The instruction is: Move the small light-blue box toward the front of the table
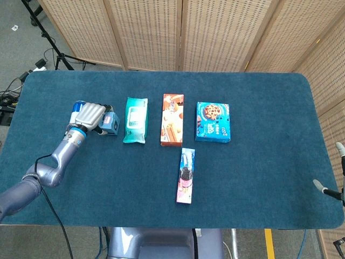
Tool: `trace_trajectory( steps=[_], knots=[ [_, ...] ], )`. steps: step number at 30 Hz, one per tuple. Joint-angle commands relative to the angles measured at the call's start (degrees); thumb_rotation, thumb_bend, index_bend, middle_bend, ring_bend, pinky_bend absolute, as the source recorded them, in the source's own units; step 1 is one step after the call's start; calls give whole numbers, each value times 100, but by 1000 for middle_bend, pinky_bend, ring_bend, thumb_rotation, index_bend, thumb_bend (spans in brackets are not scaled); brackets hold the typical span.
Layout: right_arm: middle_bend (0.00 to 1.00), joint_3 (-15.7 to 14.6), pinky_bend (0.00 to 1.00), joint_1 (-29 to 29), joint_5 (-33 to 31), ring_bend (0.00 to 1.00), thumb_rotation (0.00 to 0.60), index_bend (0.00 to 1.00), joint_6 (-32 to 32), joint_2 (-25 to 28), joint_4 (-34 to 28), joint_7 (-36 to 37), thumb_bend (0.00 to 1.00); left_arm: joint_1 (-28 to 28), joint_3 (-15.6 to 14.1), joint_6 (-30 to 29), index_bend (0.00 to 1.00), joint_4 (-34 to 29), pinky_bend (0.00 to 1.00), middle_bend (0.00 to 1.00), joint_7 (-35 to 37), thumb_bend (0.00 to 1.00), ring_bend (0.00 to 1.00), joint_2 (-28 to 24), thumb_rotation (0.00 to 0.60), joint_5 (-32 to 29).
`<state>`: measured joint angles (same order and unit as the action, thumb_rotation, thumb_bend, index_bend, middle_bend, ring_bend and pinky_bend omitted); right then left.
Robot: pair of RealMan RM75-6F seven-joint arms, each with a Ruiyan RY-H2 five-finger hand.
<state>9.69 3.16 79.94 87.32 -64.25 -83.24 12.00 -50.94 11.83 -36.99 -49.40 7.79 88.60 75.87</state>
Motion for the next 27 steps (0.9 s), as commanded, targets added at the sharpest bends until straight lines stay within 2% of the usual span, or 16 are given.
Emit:
trace_trajectory(
  steps=[1, 8, 12, 16, 20, 27],
  knots=[
    [0, -14, 0, -26, 60, 0, 600, 0, 51, 31, -23, 72, 0, 419, 59, -541, 520, -1409, 460, 478, -387, 175, 504, -955, 600, -194],
    [0, -49, 0, -49, 193, 0, 600, 0, 98, 104, -51, 301, 0, 1072, -135, -900, 520, -3564, 459, 478, -1174, 161, 504, -2200, 600, -926],
    [0, -71, 0, -73, 289, 0, 600, 0, 161, 156, -52, 473, 0, 1410, -386, -1320, 520, -4208, 459, 478, -1648, 161, 503, -2469, 600, -1089],
    [0, -115, 0, -104, 426, 0, 600, 0, 246, 207, -46, 638, 0, 1677, -666, -1605, 521, -4328, 459, 478, -1975, 161, 499, -2395, 600, -1171],
    [0, -124, 0, -139, 501, 0, 600, 0, 350, 246, -46, 781, 0, 1878, -850, -1678, 520, -4224, 459, 478, -1838, 161, 499, -2255, 600, -1112],
    [0, -154, 0, -210, 630, 0, 600, 0, 530, 314, -74, 969, 0, 2065, -973, -1748, 513, -3985, 459, 472, -1607, 158, 498, -2044, 600, -977]
  ],
)
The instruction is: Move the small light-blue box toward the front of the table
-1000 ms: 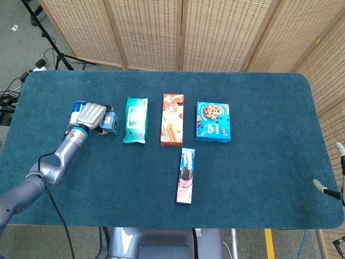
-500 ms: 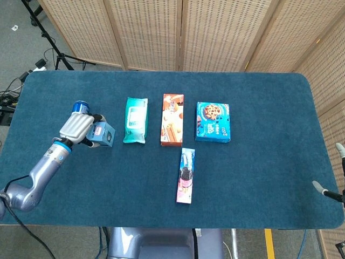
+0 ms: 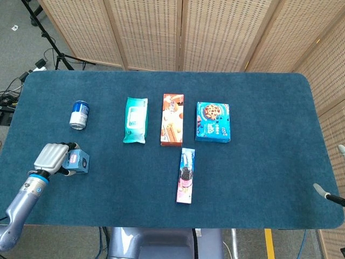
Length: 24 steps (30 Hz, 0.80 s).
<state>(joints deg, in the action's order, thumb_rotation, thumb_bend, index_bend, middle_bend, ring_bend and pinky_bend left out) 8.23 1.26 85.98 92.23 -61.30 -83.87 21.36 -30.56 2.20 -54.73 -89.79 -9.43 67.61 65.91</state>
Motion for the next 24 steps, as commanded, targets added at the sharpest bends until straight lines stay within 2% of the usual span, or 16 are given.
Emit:
trace_trajectory(
  steps=[1, 3, 4, 6, 7, 10, 16, 21, 24],
  knots=[
    [0, -8, 0, -32, 32, 0, 600, 0, 66, 25, -16, 42, 0, 26, -4, 63, 475, 90, 451, 427, 179, 148, 468, 76, 600, 25],
    [0, -14, 0, -53, 48, 0, 600, 0, 108, 35, -31, 62, 0, 10, -29, 163, 323, 208, 371, 235, 238, 108, 299, 130, 600, 67],
    [0, -15, 0, -58, 50, 0, 600, 0, 119, 39, -34, 64, 0, -6, -59, 246, 188, 240, 300, 108, 238, 79, 156, 136, 600, 73],
    [0, -16, 0, -63, 51, 0, 600, 0, 127, 42, -40, 65, 0, -50, -121, 445, 42, 245, 203, 5, 238, 47, 24, 108, 600, 59],
    [0, -18, 0, -64, 54, 0, 600, 0, 130, 44, -47, 70, 0, -93, -153, 634, 2, 201, 166, 0, 279, 37, 1, 50, 600, 21],
    [0, -22, 0, -66, 70, 0, 600, 0, 143, 47, -54, 64, 0, -141, -165, 838, 0, 36, 126, 0, 404, 28, 0, -138, 600, 12],
    [0, -21, 0, -93, 91, 0, 600, 0, 214, 61, -71, 91, 0, 1, -226, 505, 0, -450, 123, 0, 210, 32, 0, -507, 600, 155],
    [0, -28, 0, -108, 111, 0, 600, 0, 247, 72, -61, 149, 0, -7, -192, 407, 0, -483, 123, 0, -47, 43, 0, -378, 600, 25],
    [0, -22, 0, -109, 97, 0, 600, 0, 243, 76, -49, 191, 0, -53, -164, 381, 32, -411, 125, 15, -226, 43, 17, -264, 600, -25]
  ],
)
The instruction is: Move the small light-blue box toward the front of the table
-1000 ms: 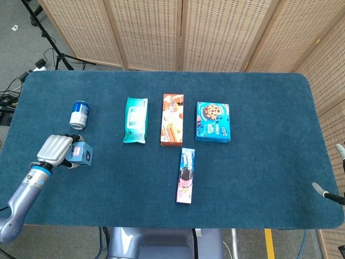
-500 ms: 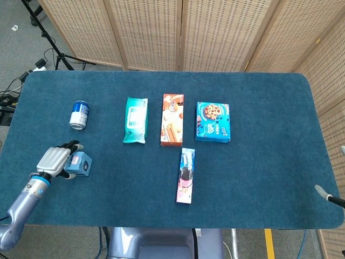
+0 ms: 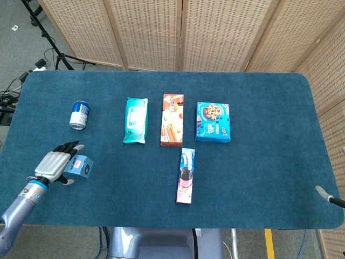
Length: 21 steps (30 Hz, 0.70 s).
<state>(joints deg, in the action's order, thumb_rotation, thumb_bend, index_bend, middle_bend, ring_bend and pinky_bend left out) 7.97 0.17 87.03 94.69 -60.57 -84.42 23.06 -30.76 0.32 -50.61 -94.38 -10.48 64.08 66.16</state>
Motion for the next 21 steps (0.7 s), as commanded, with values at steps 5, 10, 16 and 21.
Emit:
trace_trajectory(
  steps=[5, 10, 16, 21],
  knots=[
    [0, 17, 0, 3, -60, 0, 600, 0, -39, 16, -3, 77, 0, -103, 32, -4, 180, 101, 219, 233, -436, 69, 175, 233, 600, -261],
    [0, 37, 0, 3, -106, 0, 600, 0, -57, 13, -12, 147, 0, -60, 36, -167, 448, 101, 321, 429, -699, 258, 336, 362, 600, -523],
    [0, 37, 0, 7, -108, 0, 600, 0, -76, 20, -42, 176, 0, 193, 231, -429, 502, -56, 325, 460, 211, 367, 365, 187, 600, -300],
    [0, 38, 0, 1, -105, 0, 600, 0, -61, 17, -56, 152, 0, 652, 466, -1422, 517, 311, 334, 472, 2474, 336, 378, 470, 600, 1037]
  ],
)
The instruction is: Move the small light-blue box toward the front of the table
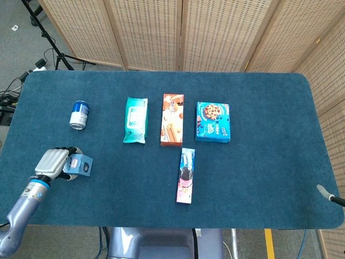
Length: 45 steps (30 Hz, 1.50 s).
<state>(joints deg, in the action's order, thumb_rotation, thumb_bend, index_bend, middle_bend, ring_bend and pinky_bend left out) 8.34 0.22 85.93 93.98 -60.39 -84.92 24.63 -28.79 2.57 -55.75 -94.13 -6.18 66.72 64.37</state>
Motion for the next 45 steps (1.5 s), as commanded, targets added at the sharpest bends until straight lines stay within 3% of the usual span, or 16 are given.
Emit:
trace_trajectory(
  steps=[1, 7, 12, 15, 23, 28, 30, 32, 33, 35, 41, 45],
  knots=[
    [0, 1, 0, -6, 9, 0, 600, 0, 18, -1, -10, -11, 0, 534, 237, -1108, 524, 428, 338, 478, 2729, 325, 382, 279, 600, 1536],
    [0, -12, 0, -2, 44, 0, 600, 0, 29, -19, -10, -56, 0, 690, 14, -2046, 530, 1787, 338, 486, 6395, 316, 383, 832, 600, 2806],
    [0, -23, 0, 8, 65, 0, 600, 0, 20, -31, -22, -115, 0, 547, -368, -1902, 530, 2647, 338, 486, 8429, 365, 382, 1133, 600, 3148],
    [0, -25, 0, 9, 76, 0, 600, 0, 32, -40, -35, -162, 0, 425, -536, -1721, 534, 3207, 338, 486, 8669, 395, 382, 1352, 600, 3284],
    [0, -26, 0, 26, 92, 0, 600, 0, 25, -58, -25, -178, 0, -4, -1024, -1088, 538, 3955, 338, 486, 9575, 410, 382, 1824, 600, 3604],
    [0, -24, 0, 28, 98, 0, 600, 0, 34, -62, -13, -158, 0, -70, -1173, -980, 529, 4228, 335, 468, 9598, 386, 364, 1950, 600, 3614],
    [0, -22, 0, 23, 95, 0, 600, 0, 44, -60, -11, -151, 0, -84, -1205, -970, 420, 4239, 224, 311, 9536, 347, 212, 1932, 600, 3617],
    [0, -19, 0, 17, 92, 0, 600, 0, 55, -58, -9, -138, 0, -78, -1207, -985, 160, 4233, 35, 54, 9380, 244, 19, 1913, 600, 3595],
    [0, -17, 0, 13, 87, 0, 600, 0, 61, -55, -8, -125, 0, -60, -1188, -1023, 91, 4215, 6, 12, 9194, 205, 0, 1894, 600, 3566],
    [0, -13, 0, 7, 76, 0, 600, 0, 63, -49, -3, -98, 0, 34, -1080, -1202, 8, 4091, 0, 0, 8711, 134, 0, 1829, 600, 3437],
    [0, -8, 0, 4, 70, 0, 600, 0, 68, -42, 1, -73, 0, 229, -886, -1434, 0, 3618, 0, 0, 7341, 122, 0, 1524, 600, 3148],
    [0, -15, 0, -3, 75, 0, 600, 0, 72, -37, -6, -78, 0, 322, -817, -1244, 0, 2717, 0, 0, 5462, 122, 0, 954, 600, 2850]
  ],
)
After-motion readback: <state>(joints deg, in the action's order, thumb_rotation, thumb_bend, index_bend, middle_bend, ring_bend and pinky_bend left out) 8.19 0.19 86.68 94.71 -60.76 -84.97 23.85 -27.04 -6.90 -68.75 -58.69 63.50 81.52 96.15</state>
